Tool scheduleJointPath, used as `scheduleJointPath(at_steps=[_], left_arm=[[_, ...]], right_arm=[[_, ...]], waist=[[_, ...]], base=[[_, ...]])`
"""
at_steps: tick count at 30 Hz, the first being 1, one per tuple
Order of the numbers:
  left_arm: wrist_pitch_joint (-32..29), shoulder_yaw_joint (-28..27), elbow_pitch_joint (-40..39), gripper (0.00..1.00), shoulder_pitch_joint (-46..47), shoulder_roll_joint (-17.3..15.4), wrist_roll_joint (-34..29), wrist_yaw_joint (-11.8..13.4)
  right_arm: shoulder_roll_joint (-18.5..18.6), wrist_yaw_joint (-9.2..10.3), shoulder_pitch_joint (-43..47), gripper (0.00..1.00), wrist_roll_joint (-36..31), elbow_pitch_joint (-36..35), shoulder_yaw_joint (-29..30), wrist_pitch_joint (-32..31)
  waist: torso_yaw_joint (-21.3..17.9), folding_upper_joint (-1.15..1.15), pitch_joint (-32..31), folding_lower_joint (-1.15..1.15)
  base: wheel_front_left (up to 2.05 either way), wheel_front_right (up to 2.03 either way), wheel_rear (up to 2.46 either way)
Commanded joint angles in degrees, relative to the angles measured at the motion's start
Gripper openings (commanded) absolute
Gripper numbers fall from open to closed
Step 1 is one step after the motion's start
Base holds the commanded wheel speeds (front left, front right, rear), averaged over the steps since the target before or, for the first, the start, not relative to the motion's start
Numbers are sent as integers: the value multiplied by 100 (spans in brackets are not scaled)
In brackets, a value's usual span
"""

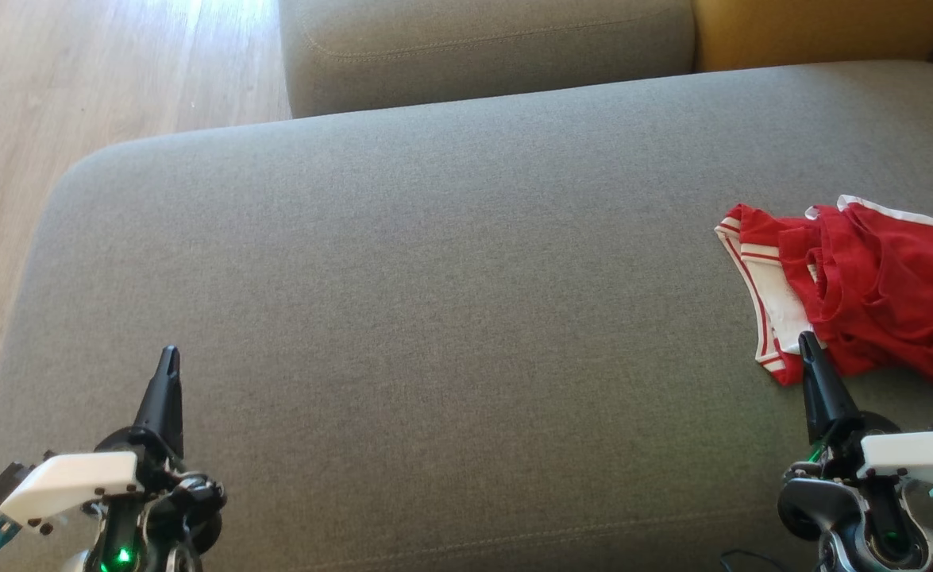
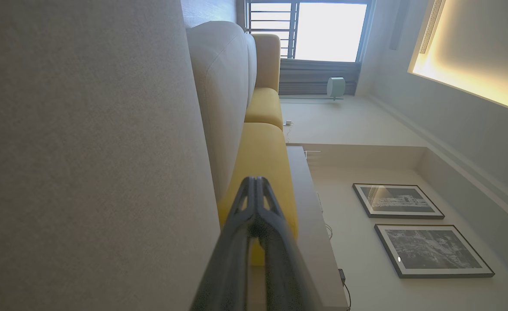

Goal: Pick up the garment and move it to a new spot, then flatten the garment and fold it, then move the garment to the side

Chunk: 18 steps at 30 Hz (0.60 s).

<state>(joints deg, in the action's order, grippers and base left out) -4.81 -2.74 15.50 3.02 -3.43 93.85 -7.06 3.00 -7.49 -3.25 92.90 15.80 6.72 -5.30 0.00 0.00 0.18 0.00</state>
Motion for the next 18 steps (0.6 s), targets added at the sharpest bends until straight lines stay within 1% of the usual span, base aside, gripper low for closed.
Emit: scheduleJointPath(at_steps=[1,18], left_arm=[[-43,-222,-152,0,303,-58,-39,-43],[-66,-251,-151,0,306,-37,-63,-43]], right_arm=[[52,0,-285,0,-1,-183,-107,-49],[39,0,-287,0,-16,-182,-88,-64]], waist=[[0,0,0,0],[0,0,0,0]], base=[[0,0,0],[0,0,0]])
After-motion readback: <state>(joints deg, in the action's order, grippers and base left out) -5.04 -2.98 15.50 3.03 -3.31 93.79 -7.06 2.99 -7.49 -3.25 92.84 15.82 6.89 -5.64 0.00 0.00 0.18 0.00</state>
